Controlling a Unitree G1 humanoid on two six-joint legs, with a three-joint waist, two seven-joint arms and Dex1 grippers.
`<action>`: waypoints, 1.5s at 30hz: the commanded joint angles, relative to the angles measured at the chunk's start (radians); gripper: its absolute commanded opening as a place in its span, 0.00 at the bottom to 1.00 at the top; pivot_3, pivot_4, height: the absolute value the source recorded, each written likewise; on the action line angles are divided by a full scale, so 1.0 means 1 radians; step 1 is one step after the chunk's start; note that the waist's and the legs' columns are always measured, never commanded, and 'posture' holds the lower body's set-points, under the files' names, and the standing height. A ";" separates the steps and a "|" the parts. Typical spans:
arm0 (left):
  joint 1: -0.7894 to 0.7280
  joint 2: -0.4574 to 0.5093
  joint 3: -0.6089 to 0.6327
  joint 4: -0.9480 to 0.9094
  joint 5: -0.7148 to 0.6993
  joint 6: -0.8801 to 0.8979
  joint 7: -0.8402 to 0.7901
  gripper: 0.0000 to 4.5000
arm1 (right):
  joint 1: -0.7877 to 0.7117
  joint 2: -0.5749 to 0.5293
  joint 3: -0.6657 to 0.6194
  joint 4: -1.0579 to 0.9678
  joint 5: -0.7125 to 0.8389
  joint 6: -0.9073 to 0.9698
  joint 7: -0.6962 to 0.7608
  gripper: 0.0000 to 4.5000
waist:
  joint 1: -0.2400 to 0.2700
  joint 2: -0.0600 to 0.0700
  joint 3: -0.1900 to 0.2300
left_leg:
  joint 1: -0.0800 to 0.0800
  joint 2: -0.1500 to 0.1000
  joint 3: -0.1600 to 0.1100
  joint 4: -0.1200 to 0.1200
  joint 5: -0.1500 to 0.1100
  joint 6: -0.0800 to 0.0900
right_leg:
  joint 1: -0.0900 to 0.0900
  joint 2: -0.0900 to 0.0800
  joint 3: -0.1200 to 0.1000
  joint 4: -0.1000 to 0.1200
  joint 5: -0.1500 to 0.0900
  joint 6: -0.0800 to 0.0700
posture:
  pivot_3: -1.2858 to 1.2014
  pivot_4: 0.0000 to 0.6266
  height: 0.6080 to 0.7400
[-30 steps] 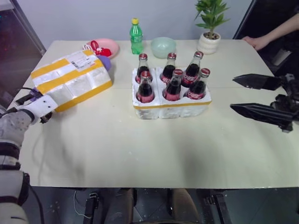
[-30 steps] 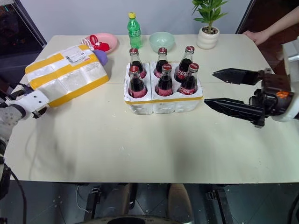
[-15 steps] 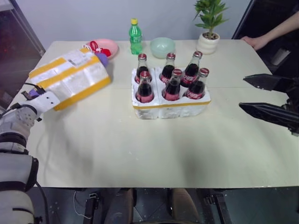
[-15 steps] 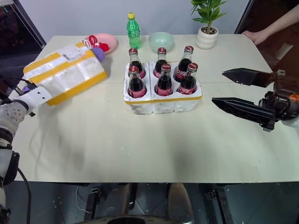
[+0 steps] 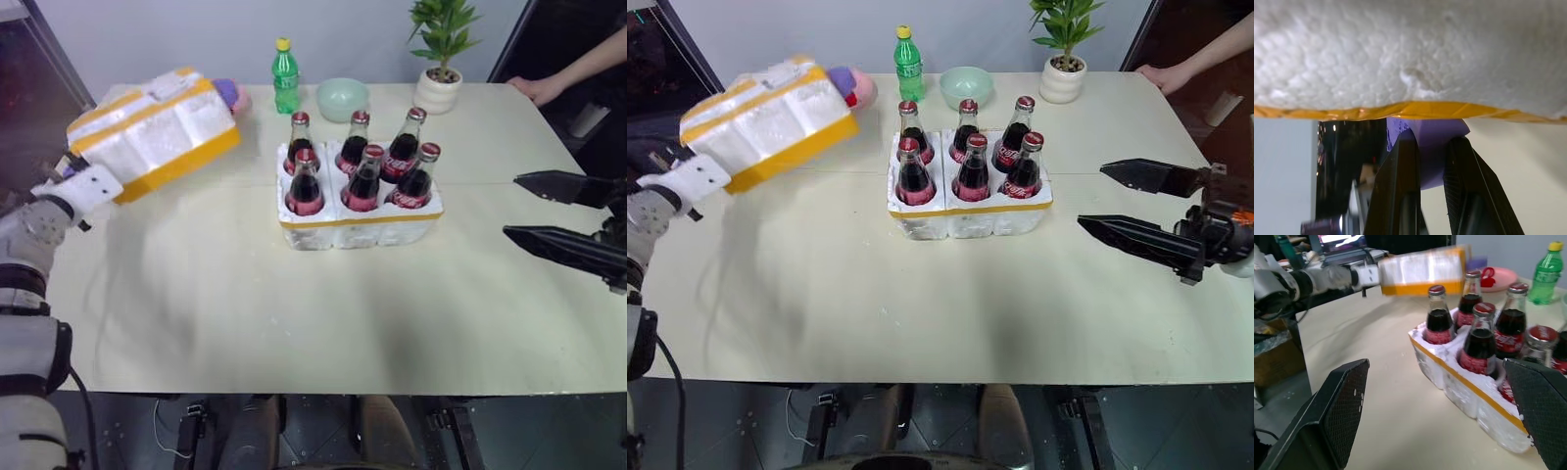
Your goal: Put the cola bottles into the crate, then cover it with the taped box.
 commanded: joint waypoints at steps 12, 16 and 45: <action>0.030 -0.008 -0.004 -1.193 -0.193 0.550 -0.591 0.03 | -0.006 0.011 0.053 0.034 -0.058 -0.091 0.027 1.00 | -0.005 0.000 0.000 | -0.001 0.000 0.000 0.001 0.000 0.000 | 0.000 0.000 0.000 0.000 0.000 0.000 | 0.52 0.24 0.99; -0.014 -0.012 -0.068 -1.261 -0.128 0.597 -0.647 0.03 | -0.014 0.023 0.062 0.039 -0.050 -0.097 0.007 1.00 | -0.010 0.000 0.000 | 0.000 0.001 0.000 0.001 0.000 0.000 | 0.000 0.001 0.000 0.000 0.000 0.000 | 0.52 0.24 0.99; -0.003 -0.133 -0.081 -1.276 -0.057 0.631 -0.737 0.88 | -0.042 0.084 0.098 0.016 -0.001 -0.121 -0.107 1.00 | -0.004 0.000 0.000 | 0.001 0.001 0.000 0.002 0.000 0.000 | 0.002 0.002 0.000 0.000 0.000 0.000 | 0.52 0.24 0.99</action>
